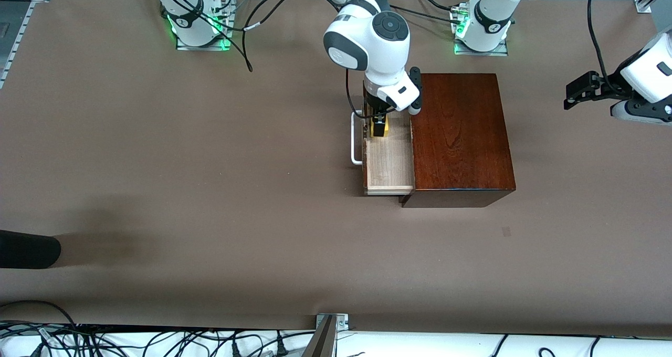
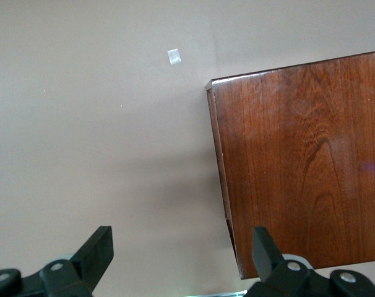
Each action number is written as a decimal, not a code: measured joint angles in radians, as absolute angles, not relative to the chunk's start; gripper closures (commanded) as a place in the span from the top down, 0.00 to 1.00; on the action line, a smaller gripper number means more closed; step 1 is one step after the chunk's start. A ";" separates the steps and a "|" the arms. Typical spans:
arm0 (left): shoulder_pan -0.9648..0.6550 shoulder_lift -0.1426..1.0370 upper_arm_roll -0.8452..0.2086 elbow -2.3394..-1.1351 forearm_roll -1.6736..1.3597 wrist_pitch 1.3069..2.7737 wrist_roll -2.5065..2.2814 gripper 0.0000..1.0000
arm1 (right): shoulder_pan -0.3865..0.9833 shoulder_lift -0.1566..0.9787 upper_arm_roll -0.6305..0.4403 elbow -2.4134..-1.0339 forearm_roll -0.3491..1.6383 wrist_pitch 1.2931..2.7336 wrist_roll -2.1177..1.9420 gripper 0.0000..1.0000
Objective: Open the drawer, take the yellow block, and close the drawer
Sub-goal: 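Lower the right gripper into the drawer over the yellow block, then grasp the yellow block with the right gripper and lift it out, then carry the block away with the right gripper while the left gripper reaches the drawer, then set the block down with the right gripper while the left gripper pushes the drawer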
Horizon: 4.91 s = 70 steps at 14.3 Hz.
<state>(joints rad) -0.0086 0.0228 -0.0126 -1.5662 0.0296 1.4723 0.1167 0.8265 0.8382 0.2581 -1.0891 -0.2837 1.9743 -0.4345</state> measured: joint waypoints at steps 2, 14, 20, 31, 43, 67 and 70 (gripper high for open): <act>-0.009 0.031 -0.013 -1.559 0.029 1.458 0.117 1.00 | 0.837 0.850 0.255 -1.085 -0.285 1.974 -0.435 1.00; 0.000 0.058 -0.008 -1.538 -0.017 1.453 0.117 1.00 | 0.859 0.871 0.226 -1.068 -0.339 1.975 -0.435 0.00; 0.005 0.058 -0.006 -1.537 -0.017 1.453 0.117 1.00 | 0.840 0.752 0.215 -0.934 -0.307 1.748 -0.434 0.00; -0.013 0.138 -0.027 -1.498 -0.018 1.452 0.123 1.00 | 0.355 0.551 0.188 -0.932 -0.195 1.588 -0.435 0.00; -0.302 0.251 -0.081 -1.397 -0.063 1.369 0.144 1.00 | 0.143 0.402 0.018 -1.638 -0.017 1.940 -0.141 0.00; -0.641 0.726 -0.112 -1.342 -0.105 1.874 0.944 1.00 | 0.080 0.324 -0.005 -2.012 -0.007 2.400 -0.038 1.00; -0.640 0.724 -0.108 -1.341 -0.105 1.865 0.898 1.00 | 0.080 0.250 -0.001 -1.862 -0.007 2.224 -0.038 1.00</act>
<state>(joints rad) -0.6395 0.7243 -0.1081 -1.3414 -0.1050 1.8651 0.8980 0.0799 0.2499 -0.0008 -1.8617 -0.0069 2.2235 -0.0378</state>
